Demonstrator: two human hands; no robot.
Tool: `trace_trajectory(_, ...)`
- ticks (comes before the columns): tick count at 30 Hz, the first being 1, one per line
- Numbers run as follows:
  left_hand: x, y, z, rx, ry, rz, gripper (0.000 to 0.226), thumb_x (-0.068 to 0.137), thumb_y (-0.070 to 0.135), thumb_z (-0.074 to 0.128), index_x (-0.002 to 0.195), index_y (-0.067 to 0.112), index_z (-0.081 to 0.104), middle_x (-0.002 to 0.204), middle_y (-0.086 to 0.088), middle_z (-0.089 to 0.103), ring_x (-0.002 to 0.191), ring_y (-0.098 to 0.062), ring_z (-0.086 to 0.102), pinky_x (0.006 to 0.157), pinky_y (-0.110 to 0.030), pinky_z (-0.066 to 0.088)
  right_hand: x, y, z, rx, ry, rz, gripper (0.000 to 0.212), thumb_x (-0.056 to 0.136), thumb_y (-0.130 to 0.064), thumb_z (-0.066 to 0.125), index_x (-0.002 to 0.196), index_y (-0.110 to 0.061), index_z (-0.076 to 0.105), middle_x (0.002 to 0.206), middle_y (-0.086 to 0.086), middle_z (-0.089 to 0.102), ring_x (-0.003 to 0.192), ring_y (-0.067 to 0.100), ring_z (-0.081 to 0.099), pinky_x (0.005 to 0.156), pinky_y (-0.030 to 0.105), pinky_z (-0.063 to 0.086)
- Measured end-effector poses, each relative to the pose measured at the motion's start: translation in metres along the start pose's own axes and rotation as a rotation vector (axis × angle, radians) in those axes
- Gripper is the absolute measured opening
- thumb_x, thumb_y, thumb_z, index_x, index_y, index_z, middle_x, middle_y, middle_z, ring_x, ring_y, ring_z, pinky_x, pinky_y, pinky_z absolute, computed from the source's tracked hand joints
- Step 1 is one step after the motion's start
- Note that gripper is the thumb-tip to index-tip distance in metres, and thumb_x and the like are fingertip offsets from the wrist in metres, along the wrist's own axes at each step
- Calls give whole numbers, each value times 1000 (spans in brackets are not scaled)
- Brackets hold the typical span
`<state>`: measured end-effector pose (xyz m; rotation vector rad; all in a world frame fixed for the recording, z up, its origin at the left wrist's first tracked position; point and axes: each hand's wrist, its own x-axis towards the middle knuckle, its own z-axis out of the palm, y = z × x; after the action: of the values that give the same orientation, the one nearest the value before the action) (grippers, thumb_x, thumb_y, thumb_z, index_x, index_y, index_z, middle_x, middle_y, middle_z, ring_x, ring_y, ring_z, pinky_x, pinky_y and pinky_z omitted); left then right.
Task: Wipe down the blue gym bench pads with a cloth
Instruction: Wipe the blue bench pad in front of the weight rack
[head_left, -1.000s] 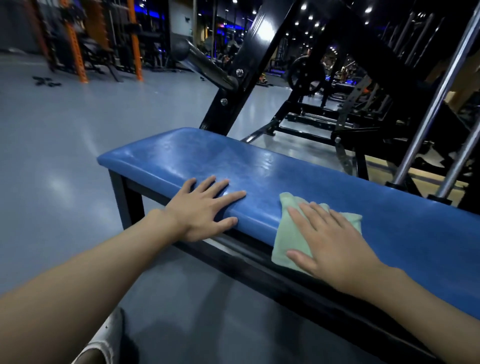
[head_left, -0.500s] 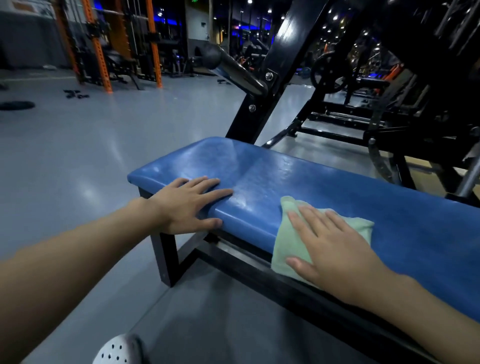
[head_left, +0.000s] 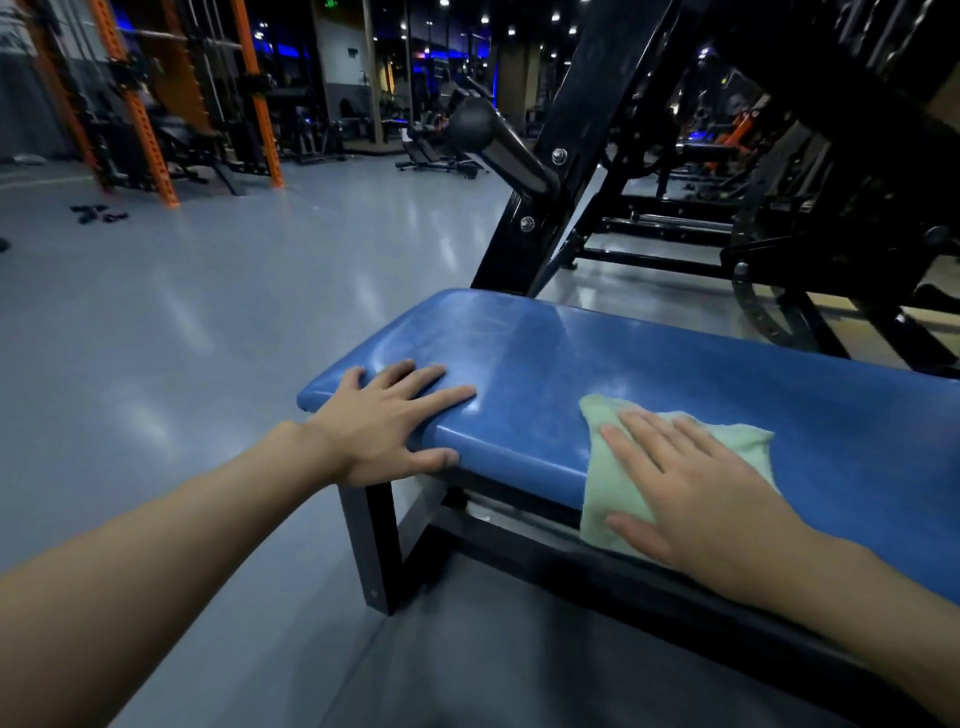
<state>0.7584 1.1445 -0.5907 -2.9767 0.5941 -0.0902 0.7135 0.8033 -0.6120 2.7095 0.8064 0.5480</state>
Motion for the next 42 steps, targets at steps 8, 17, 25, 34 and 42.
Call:
trace_trajectory(8, 2, -25, 5, -42, 72, -11, 83, 76, 90, 29, 149, 59, 5, 163, 7, 14, 150, -16, 9, 117, -44, 9, 56, -40, 4, 86, -29, -6, 83, 90, -66, 29, 150, -10, 37, 153, 16, 41, 144, 28, 36, 116, 48, 26)
trace_trajectory(17, 0, -44, 6, -128, 72, -79, 92, 63, 98, 25, 146, 62, 10, 159, 18, 19, 146, -14, 15, 108, -45, 24, 103, -74, 0, 130, -57, -20, 92, 81, -65, 17, 149, -7, 38, 150, 22, 41, 141, 34, 39, 114, 53, 31)
trace_trajectory(25, 6, -90, 9, -368, -33, -34, 94, 68, 85, 58, 148, 57, 18, 161, 9, 10, 143, -15, 26, 114, -34, 27, 96, -71, 0, 136, -4, -47, 82, 83, -62, 36, 147, -11, 32, 150, 17, 44, 140, 31, 41, 112, 52, 36)
trace_trajectory(34, -4, -129, 25, -498, 32, 40, 97, 77, 41, 81, 155, 24, 25, 152, 13, 25, 133, -5, 39, 105, -12, 32, 163, -124, -1, 147, -15, -16, 83, 80, -61, 33, 141, -8, 50, 140, 18, 55, 132, 31, 51, 107, 51, 43)
trace_trajectory(42, -12, -147, 27, -643, 48, 17, 115, 81, 22, 78, 158, 26, -7, 145, 11, 39, 129, -4, 43, 107, -22, 38, 215, -162, -5, 130, -27, -41, 81, 80, -61, 35, 142, -9, 45, 141, 18, 51, 135, 33, 45, 108, 53, 38)
